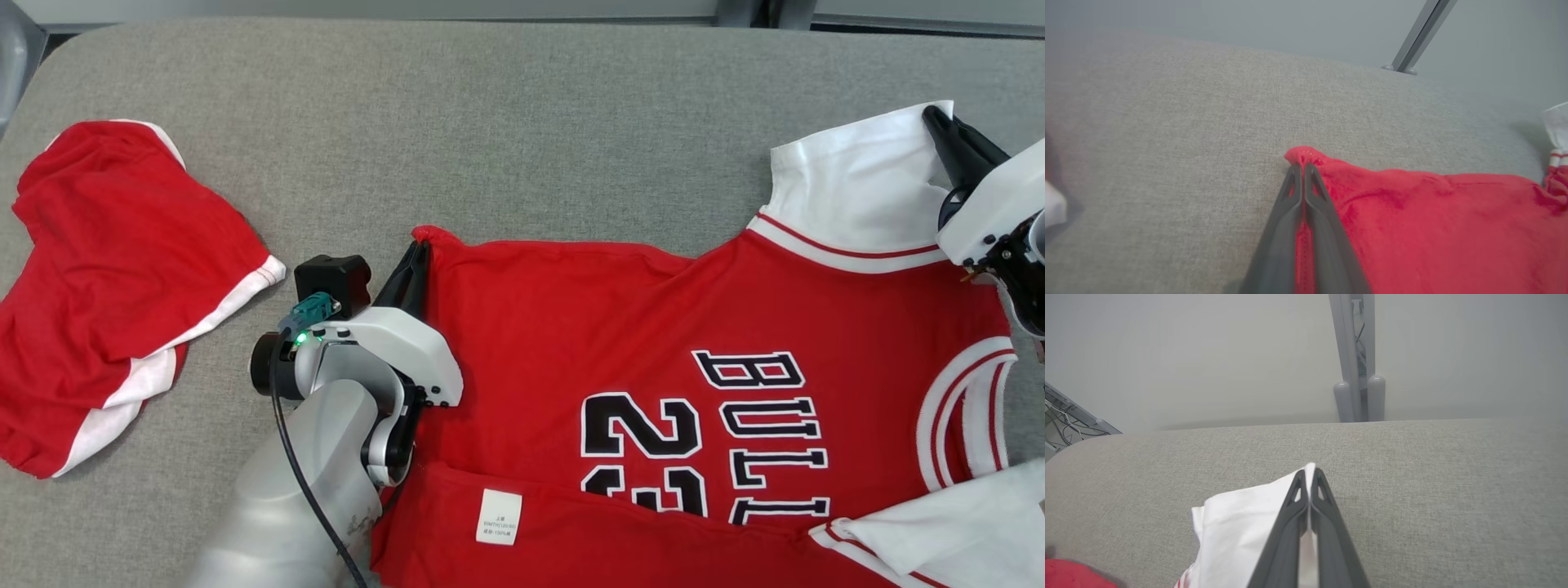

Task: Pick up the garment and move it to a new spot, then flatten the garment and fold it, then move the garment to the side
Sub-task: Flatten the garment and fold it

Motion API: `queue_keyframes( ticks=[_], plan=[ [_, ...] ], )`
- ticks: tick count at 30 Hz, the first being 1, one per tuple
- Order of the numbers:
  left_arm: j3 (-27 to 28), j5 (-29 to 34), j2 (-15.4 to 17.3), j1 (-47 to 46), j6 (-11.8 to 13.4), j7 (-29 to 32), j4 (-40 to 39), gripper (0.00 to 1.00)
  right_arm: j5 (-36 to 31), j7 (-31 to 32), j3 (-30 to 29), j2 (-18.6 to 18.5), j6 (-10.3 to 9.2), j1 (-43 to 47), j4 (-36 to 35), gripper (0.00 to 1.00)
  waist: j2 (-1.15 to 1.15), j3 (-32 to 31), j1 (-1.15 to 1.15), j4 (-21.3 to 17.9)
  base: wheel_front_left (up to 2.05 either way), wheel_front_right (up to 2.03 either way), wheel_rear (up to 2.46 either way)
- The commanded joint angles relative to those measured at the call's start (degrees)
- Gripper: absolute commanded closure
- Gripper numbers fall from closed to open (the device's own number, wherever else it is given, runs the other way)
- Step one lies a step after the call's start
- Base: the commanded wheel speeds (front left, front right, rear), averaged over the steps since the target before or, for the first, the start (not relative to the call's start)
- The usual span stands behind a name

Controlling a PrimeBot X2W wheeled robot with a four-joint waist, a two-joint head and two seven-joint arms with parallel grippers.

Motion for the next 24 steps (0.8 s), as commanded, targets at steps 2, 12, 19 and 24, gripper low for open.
queue_keyframes(
  ticks=[2, 12, 19, 24],
  plan=[
    [0.5, -0.5, 0.6, 1.0, -0.3, -0.4, 0.6, 1.00, 1.6, -1.3, 0.8, -1.0, 0.00, 2.0, -1.8, 1.00, 0.00, -2.3, 0.00, -1.4, 0.00, 0.00, 0.00],
    [1.2, -0.5, 2.6, 3.2, 0.3, -0.9, 0.5, 1.00, 5.8, -2.7, 2.5, -3.9, 0.00, 8.7, -8.4, 1.00, 0.00, -7.4, 0.00, -3.9, 0.00, 0.00, 0.00],
    [0.8, 0.2, 4.2, 5.7, 1.3, -1.2, -1.6, 1.00, 8.7, -2.2, 2.5, -5.3, 0.00, 14.5, -11.8, 1.00, 0.00, -10.2, 0.00, -4.5, 0.00, 0.00, 0.00],
    [0.6, 0.2, 5.5, 8.1, 2.2, -0.9, -3.9, 1.00, 11.3, -0.3, 2.0, -6.8, 0.00, 19.8, -15.3, 1.00, 0.00, -12.6, 0.00, -4.8, 0.00, 0.00, 0.00]
  ],
)
